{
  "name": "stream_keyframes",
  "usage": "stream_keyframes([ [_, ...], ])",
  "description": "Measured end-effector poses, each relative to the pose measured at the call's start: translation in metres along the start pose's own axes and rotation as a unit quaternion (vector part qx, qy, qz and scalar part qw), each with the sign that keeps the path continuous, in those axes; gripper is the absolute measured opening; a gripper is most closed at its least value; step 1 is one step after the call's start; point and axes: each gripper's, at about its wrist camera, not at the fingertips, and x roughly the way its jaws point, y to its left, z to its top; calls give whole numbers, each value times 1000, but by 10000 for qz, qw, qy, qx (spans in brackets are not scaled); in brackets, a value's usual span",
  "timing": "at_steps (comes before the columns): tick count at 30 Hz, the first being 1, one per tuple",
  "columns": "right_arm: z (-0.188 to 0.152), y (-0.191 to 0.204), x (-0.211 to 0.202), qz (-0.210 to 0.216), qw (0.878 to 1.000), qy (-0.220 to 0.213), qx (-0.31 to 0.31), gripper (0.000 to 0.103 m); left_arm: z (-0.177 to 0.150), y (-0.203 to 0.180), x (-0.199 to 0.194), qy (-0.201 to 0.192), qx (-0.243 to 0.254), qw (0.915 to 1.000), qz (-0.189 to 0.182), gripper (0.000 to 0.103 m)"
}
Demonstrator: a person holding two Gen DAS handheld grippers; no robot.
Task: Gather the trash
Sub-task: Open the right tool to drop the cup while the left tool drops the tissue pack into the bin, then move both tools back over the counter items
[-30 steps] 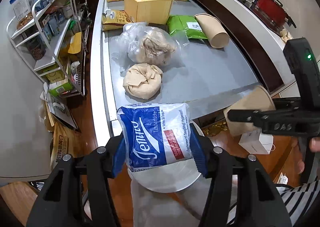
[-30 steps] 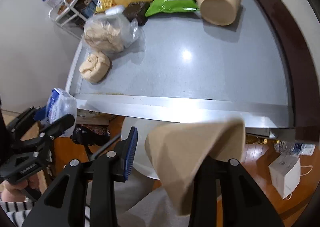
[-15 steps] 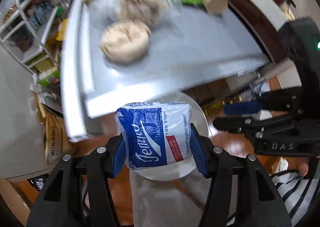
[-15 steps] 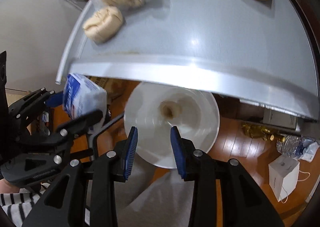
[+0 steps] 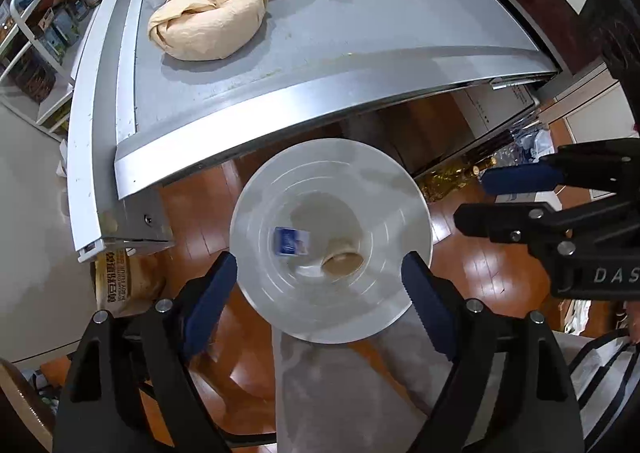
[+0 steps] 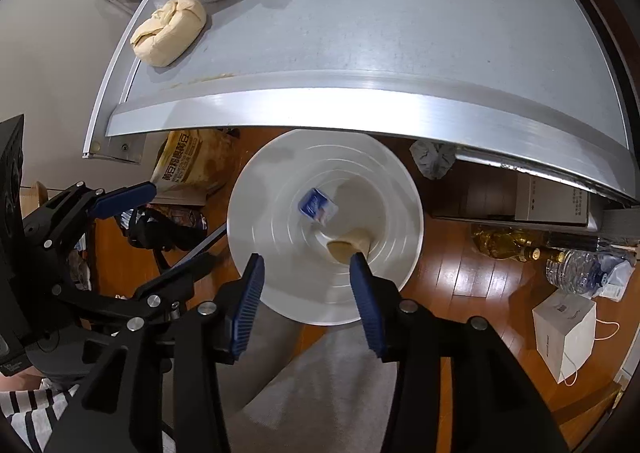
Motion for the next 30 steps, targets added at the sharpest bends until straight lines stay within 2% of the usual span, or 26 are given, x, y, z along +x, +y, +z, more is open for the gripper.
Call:
stream_keyframes([
  [12,1,0,-7,-60,9999,-123,23,47,1,1,-6,-87,-25,9999,80,86],
  [15,0,1,-11,-95,9998,-143,-40,50,1,1,-12,-135,-23,9998,107,86],
  [19,-2,-1,-22,-92,9997,-233,-33,61,3,2,-26,-252,-39,9996,128,86],
  [24,-3,-7,-47,-86,9988,-462,126,84,7,9,-54,-556,-154,9983,109,86],
  [26,-1,-11,-63,-136,9971,-718,212,90,11,14,-68,-728,-282,9969,103,86],
  [30,7,-18,-93,-161,9901,-1365,283,94,22,22,-89,-1123,-489,9922,245,86],
])
